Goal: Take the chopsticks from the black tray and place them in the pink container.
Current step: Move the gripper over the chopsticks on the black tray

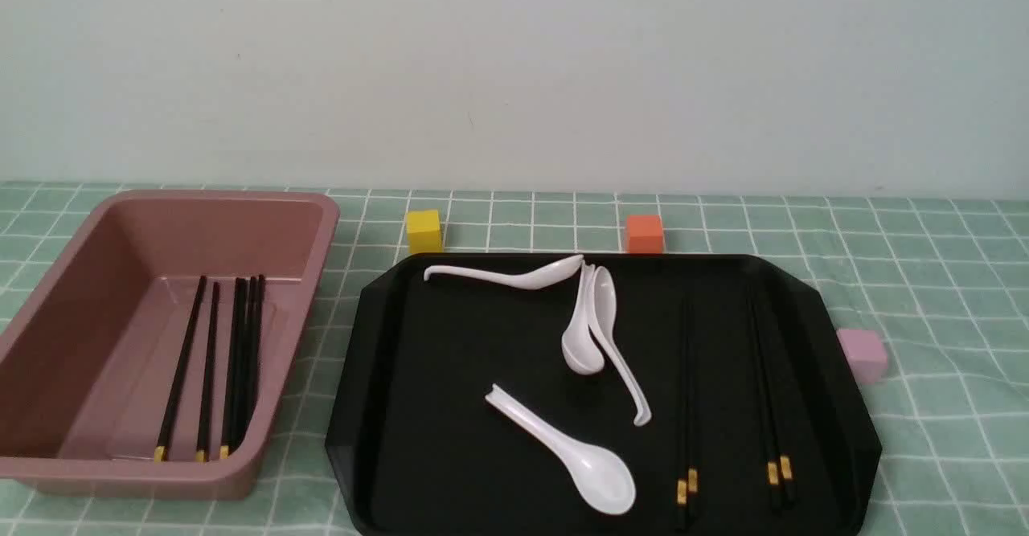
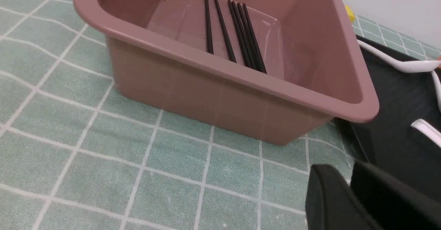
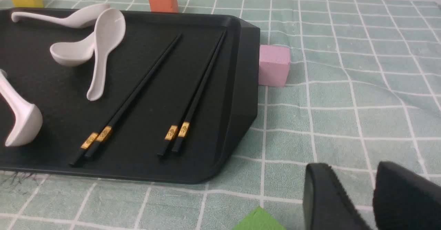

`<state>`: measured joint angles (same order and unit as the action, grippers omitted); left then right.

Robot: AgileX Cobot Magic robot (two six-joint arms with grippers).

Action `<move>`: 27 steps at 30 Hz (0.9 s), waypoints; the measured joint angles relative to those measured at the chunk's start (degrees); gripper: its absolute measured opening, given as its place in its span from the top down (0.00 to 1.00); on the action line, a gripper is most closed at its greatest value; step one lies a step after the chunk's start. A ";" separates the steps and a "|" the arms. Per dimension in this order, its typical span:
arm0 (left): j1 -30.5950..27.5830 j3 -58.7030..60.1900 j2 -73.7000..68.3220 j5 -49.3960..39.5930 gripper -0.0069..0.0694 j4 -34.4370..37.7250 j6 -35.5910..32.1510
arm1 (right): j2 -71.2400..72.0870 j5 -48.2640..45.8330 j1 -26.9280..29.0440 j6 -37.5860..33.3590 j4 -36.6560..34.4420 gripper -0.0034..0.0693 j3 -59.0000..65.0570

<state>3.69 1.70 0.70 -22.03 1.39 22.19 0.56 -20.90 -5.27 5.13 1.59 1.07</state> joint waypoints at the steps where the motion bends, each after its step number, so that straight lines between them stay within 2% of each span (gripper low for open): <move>1: 0.00 0.00 0.00 0.00 0.75 0.00 0.00 | 0.00 0.00 0.00 0.00 0.00 0.62 0.00; 27: 0.00 0.00 0.00 0.00 0.72 0.00 0.00 | 0.00 0.00 0.00 0.00 0.00 0.62 0.00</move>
<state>3.69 1.70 0.70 -22.03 1.39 22.19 0.56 -20.90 -5.27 5.13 1.59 1.07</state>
